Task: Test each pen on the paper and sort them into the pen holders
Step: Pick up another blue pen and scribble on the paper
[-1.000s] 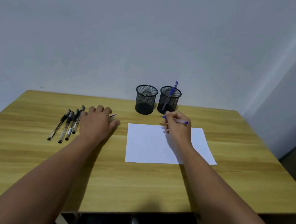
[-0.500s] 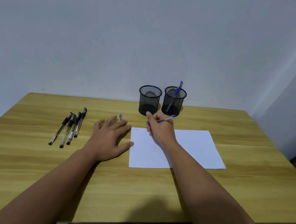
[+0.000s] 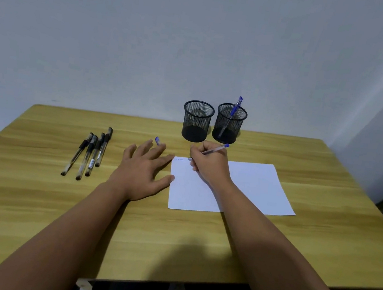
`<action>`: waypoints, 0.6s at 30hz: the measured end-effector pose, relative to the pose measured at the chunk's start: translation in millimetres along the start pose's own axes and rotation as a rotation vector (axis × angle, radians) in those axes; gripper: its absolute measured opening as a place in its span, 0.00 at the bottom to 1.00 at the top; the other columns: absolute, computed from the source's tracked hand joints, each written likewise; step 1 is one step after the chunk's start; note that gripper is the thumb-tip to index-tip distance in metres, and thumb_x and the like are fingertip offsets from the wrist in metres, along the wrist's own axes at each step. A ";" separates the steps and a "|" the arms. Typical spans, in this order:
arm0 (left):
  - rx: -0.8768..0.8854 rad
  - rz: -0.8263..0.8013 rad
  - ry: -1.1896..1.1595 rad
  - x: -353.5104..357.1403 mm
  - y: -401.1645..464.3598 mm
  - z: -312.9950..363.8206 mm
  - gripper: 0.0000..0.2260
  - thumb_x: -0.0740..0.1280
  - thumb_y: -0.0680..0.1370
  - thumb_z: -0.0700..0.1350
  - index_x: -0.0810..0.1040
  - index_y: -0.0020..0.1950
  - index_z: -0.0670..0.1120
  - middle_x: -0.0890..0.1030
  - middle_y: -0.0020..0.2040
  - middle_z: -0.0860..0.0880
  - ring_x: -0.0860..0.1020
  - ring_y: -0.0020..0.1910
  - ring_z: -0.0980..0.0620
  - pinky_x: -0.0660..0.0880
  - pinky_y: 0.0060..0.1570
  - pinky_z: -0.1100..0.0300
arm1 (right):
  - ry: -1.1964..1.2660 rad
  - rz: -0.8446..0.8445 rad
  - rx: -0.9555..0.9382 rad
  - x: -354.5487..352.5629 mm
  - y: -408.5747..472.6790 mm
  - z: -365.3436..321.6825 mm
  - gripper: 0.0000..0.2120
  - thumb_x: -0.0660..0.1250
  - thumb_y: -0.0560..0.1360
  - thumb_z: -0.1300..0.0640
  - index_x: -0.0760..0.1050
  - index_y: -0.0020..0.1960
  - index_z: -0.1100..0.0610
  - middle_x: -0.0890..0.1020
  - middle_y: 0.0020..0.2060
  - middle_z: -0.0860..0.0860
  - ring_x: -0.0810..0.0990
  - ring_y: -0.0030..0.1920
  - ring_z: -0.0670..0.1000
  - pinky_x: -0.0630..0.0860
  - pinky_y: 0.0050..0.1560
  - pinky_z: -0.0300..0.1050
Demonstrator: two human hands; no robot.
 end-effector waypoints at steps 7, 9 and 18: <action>-0.001 -0.025 -0.009 -1.5 1.3 0.4 0.34 0.49 0.75 0.73 0.62 0.79 0.63 0.59 0.82 0.55 0.52 0.82 0.47 0.49 0.78 0.39 | -0.065 -0.005 -0.025 0.7 0.6 0.0 0.17 0.74 0.80 0.56 0.77 0.36 0.64 0.83 0.32 0.62 0.81 0.30 0.50 0.79 0.35 0.46; -0.005 -0.032 -0.012 -1.5 1.7 0.6 0.34 0.49 0.75 0.73 0.62 0.79 0.64 0.59 0.82 0.55 0.53 0.82 0.48 0.49 0.78 0.39 | -0.087 -0.007 -0.032 0.7 0.8 -0.3 0.17 0.74 0.80 0.55 0.78 0.38 0.66 0.83 0.33 0.62 0.81 0.29 0.50 0.78 0.34 0.45; -0.013 -0.034 -0.032 -3.0 1.3 0.9 0.34 0.50 0.75 0.73 0.63 0.79 0.64 0.59 0.82 0.56 0.54 0.82 0.49 0.49 0.78 0.40 | -0.123 0.011 -0.036 0.3 1.5 1.0 0.16 0.72 0.80 0.58 0.76 0.35 0.62 0.81 0.31 0.63 0.81 0.29 0.52 0.78 0.33 0.47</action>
Point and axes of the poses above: each hand's wrist, its own y-axis towards the middle knuckle, its own x-axis out of the palm, z = x × y, the point moved 2 cm from there along y, towards the middle knuckle
